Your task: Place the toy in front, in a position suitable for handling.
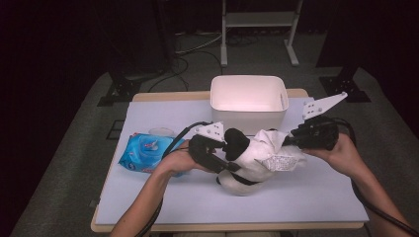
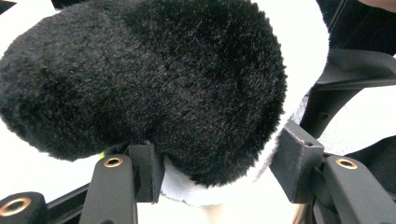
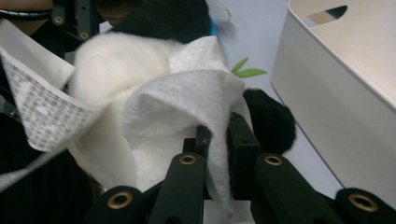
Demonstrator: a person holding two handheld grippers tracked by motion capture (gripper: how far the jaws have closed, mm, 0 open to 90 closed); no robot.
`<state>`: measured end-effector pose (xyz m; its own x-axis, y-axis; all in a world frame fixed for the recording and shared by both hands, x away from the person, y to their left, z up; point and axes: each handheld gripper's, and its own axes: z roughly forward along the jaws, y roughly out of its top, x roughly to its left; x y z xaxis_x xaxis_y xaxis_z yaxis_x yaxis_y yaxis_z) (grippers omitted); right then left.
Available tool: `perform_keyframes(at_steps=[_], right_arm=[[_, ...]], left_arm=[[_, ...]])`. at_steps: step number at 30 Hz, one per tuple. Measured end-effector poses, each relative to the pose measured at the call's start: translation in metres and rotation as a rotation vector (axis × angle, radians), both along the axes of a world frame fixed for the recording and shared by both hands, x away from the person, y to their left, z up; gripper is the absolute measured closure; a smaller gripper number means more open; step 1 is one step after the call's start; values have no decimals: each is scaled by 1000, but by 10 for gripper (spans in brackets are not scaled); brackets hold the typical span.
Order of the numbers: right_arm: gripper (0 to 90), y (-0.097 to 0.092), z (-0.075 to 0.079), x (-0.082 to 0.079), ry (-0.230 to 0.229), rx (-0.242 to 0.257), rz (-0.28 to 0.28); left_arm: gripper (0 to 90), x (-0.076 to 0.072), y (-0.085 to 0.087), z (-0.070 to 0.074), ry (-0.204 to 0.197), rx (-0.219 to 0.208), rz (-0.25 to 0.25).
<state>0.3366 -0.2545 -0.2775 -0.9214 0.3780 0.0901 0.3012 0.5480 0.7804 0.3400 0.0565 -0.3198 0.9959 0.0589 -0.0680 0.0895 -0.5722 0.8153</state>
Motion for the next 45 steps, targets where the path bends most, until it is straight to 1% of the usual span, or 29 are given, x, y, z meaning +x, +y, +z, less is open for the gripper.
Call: perform_keyframes(at_steps=[4,7,11,13,15,17,19,24,31,33,35,39,45], right_arm=[[845,10,4,-3,-9,-10,31],[845,14,8,-4,-13,-7,43],[845,20,14,-6,-27,-6,63],[845,23,17,-8,-31,-6,71],[844,26,20,-8,-42,-4,82],[845,29,22,-9,-41,1,91],[845,32,22,-10,-44,-19,97],[845,27,20,-10,-35,-10,96],[845,17,17,-13,-19,-23,82],[845,14,15,-13,-10,-27,76],[845,12,13,-13,-9,-28,74],[845,14,13,-13,-7,-24,78],[845,25,16,-12,-22,-31,99]], left_arm=[[434,-1,-4,3,-4,9,6],[436,-1,-5,7,-5,14,9],[437,-1,-7,12,-17,33,4],[438,-2,-9,14,-23,44,10],[438,-2,-10,14,-24,50,11],[438,-2,-12,14,-28,60,9],[438,-2,-12,13,-27,66,9],[438,-2,-11,12,-28,58,12],[440,-1,-7,14,-28,56,21],[442,-1,-5,16,-25,47,32],[445,-1,-5,17,-27,53,31],[446,-1,-8,14,-22,55,27],[446,-2,-13,13,-27,61,20]])
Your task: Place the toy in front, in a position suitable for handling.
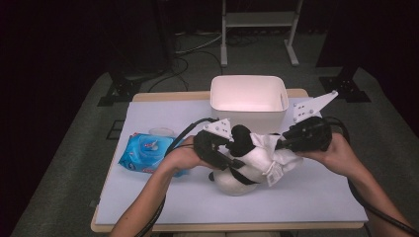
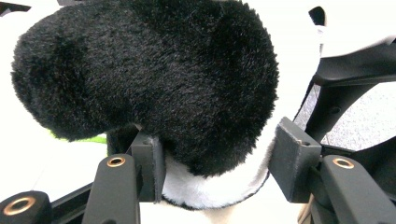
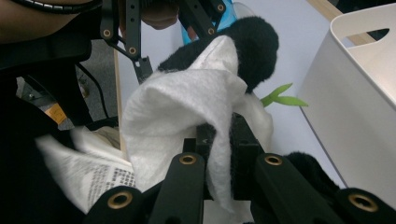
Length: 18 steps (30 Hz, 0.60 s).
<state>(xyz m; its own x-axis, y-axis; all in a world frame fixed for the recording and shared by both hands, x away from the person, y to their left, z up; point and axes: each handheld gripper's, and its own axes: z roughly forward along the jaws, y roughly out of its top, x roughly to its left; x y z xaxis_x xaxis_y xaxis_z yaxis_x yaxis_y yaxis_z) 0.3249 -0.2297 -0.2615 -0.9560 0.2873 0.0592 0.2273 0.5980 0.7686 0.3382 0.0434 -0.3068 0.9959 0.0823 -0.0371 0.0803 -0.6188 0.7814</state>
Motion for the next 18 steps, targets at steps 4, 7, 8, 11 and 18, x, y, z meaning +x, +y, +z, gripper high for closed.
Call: perform_keyframes(at_steps=[4,7,8,11,18], right_arm=[[845,5,1,1,0,4,7],[845,9,1,3,0,-1,13],[845,10,1,3,-2,-1,14],[844,13,1,5,-4,-3,10],[844,16,2,9,-6,3,4]], left_arm=[[446,-1,-3,0,-3,3,-7],[446,-2,-6,-1,-7,9,-16],[446,-2,-7,-1,-7,9,-18],[447,-3,-11,-2,-7,9,-26],[450,-4,-15,-3,-4,12,-37]])
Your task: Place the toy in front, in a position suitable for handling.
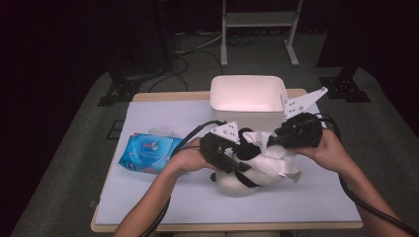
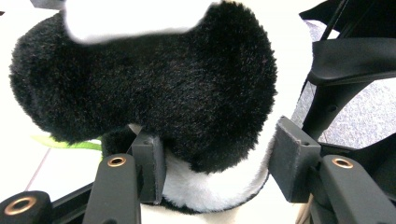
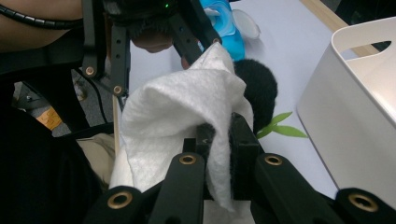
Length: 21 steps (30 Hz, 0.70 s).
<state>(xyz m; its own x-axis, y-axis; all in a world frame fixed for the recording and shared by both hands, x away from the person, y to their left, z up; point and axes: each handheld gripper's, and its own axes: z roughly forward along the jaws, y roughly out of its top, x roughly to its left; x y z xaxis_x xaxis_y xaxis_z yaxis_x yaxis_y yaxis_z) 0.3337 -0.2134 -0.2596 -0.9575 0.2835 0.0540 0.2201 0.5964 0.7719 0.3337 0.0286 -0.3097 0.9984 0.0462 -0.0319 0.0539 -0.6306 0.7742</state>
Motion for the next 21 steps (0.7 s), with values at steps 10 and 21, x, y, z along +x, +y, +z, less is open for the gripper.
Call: perform_keyframes(at_steps=[10,21], right_arm=[[843,3,2,4,-5,0,-10],[843,-21,-14,1,23,5,-56]], left_arm=[[455,1,4,-1,2,-11,6],[455,4,14,-1,13,-29,23]])
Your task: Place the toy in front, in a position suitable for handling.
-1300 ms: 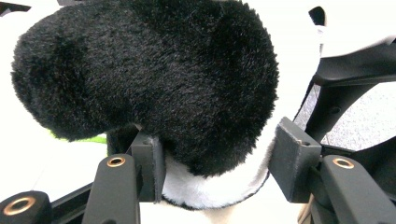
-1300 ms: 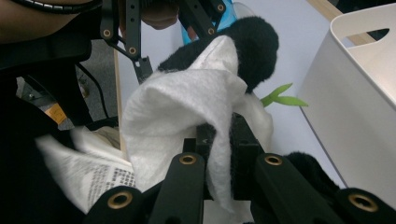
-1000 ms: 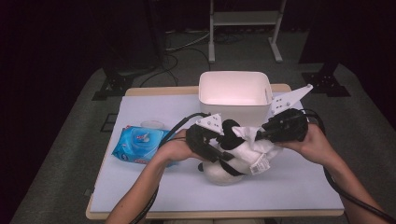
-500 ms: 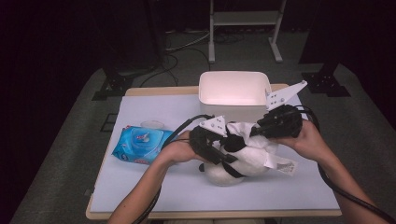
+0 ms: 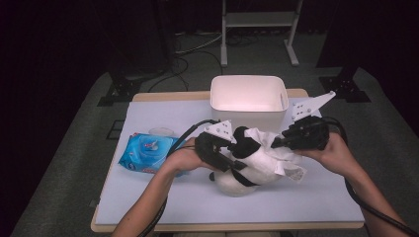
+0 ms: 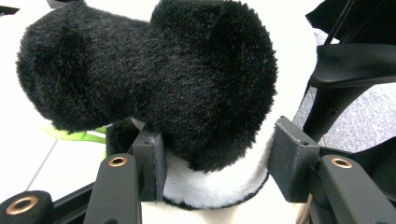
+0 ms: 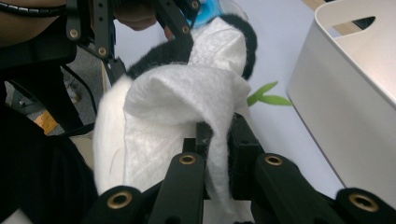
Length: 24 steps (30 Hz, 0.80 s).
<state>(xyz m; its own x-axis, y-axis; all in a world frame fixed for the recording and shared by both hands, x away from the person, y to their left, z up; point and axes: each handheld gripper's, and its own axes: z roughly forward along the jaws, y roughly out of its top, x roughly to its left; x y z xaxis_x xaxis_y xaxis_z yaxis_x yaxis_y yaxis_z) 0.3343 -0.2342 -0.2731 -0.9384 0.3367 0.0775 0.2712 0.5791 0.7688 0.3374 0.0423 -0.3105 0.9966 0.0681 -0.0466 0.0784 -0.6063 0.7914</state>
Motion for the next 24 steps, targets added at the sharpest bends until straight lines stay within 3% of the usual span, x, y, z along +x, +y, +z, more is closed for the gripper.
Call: perform_keyframes(at_steps=[9,14,24], right_arm=[[843,-17,-10,-2,22,14,-28],[843,-14,-8,-3,17,3,-20],[843,0,3,-4,-10,-6,12]], left_arm=[[461,0,2,7,-14,8,4],[462,-1,0,11,-27,40,1],[461,-2,-16,8,-29,61,-21]])
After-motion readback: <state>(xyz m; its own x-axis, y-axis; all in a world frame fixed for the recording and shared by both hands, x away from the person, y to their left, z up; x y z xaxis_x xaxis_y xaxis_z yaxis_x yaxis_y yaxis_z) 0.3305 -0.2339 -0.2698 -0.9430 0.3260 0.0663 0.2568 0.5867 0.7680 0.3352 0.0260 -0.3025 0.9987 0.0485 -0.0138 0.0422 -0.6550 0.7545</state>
